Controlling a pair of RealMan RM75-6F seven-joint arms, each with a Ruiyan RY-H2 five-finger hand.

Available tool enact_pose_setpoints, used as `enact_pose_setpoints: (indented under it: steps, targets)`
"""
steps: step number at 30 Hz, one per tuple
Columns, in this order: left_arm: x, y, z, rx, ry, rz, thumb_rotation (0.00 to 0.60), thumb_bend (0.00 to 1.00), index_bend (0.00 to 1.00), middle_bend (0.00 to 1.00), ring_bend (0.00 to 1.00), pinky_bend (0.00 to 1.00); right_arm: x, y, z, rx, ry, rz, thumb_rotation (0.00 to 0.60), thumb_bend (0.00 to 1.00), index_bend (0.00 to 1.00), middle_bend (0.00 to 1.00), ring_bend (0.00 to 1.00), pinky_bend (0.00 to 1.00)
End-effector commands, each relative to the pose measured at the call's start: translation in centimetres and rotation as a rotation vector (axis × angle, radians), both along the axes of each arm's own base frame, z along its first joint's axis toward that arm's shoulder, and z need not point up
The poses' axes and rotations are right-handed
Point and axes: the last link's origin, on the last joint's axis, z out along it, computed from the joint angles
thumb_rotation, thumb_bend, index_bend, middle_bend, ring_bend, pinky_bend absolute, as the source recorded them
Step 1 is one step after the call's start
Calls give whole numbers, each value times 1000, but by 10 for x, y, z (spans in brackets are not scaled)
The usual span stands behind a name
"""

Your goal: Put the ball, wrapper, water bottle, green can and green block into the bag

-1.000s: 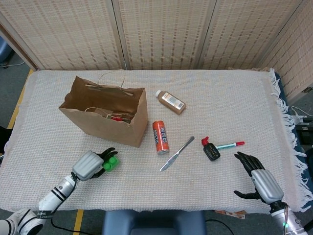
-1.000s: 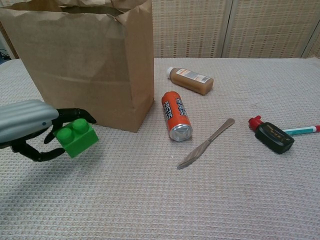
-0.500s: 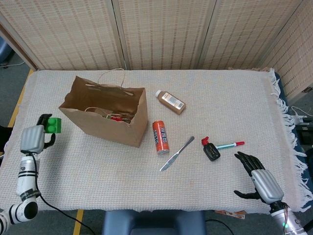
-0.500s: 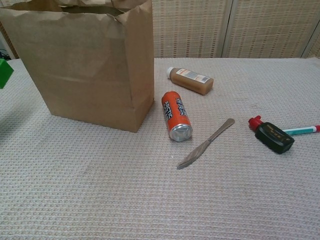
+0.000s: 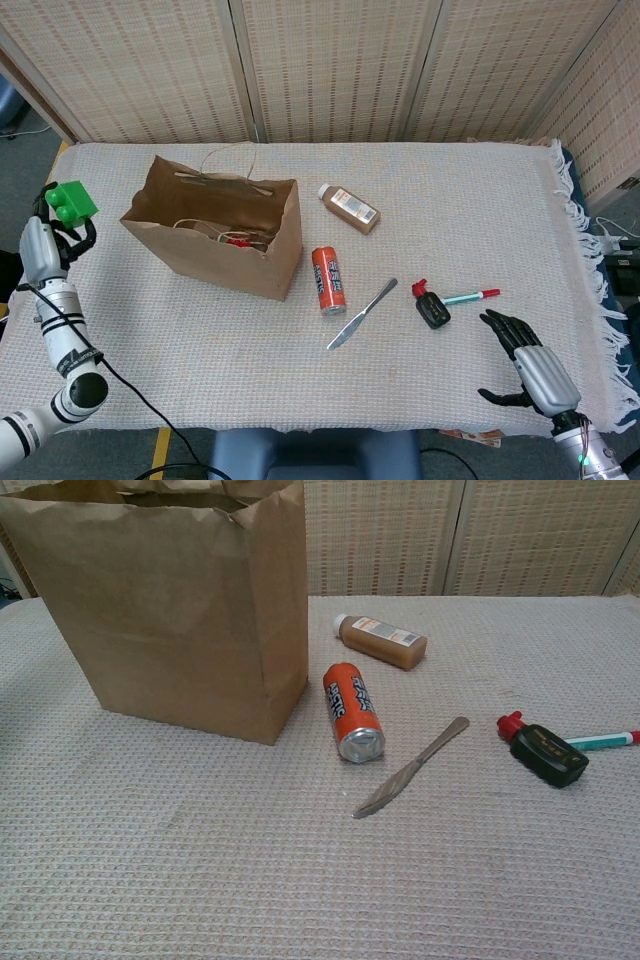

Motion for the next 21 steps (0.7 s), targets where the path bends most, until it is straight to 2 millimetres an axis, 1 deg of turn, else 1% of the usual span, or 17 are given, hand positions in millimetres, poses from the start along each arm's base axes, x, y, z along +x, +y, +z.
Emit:
enact_pose_setpoints:
  steps: [1,5,8,12,13,14,15,16,17,19,20,21]
  targets:
    - [55,-1,15,46,-190,-143,600,702,709,685,627,757,0,0,0,2,-1,0,600,29,0,0,0,0]
    - [94,-3,13,12,-189,-258,600,702,708,684,627,752,0,0,0,5,-2,0,600,29,0,0,0,0]
    - [118,-4,3,-38,-159,-325,600,702,704,680,625,745,0,0,0,4,-2,0,600,29,0,0,0,0]
    - [125,-4,-2,-62,-132,-354,600,685,679,659,602,727,0,0,0,4,-3,-1,600,29,0,0,0,0]
    - [129,-3,-7,-84,-101,-373,600,657,643,627,570,700,0,0,0,4,-3,0,600,29,0,0,0,0]
    - [133,-3,-12,-107,-54,-399,600,623,596,583,527,664,0,0,0,5,-3,0,600,29,0,0,0,0]
    - [136,-1,-20,-141,21,-428,600,572,520,506,455,603,0,0,0,6,-4,0,600,29,0,0,0,0]
    - [136,3,-42,-255,196,-455,600,518,424,410,361,522,0,0,1,7,-2,2,600,29,0,0,0,0]
    - [135,7,-47,-284,228,-454,600,470,316,301,254,426,0,0,1,7,-3,1,600,29,0,0,0,0]
    - [135,12,-54,-318,260,-449,600,409,138,116,85,266,0,0,1,6,-4,1,600,29,0,0,0,0]
    - [135,13,-56,-328,274,-448,600,392,67,40,28,200,0,0,2,5,-5,1,600,29,0,0,0,0]
    - [135,14,-57,-334,285,-447,600,386,40,15,13,175,0,0,2,6,-4,1,600,29,0,0,0,0]
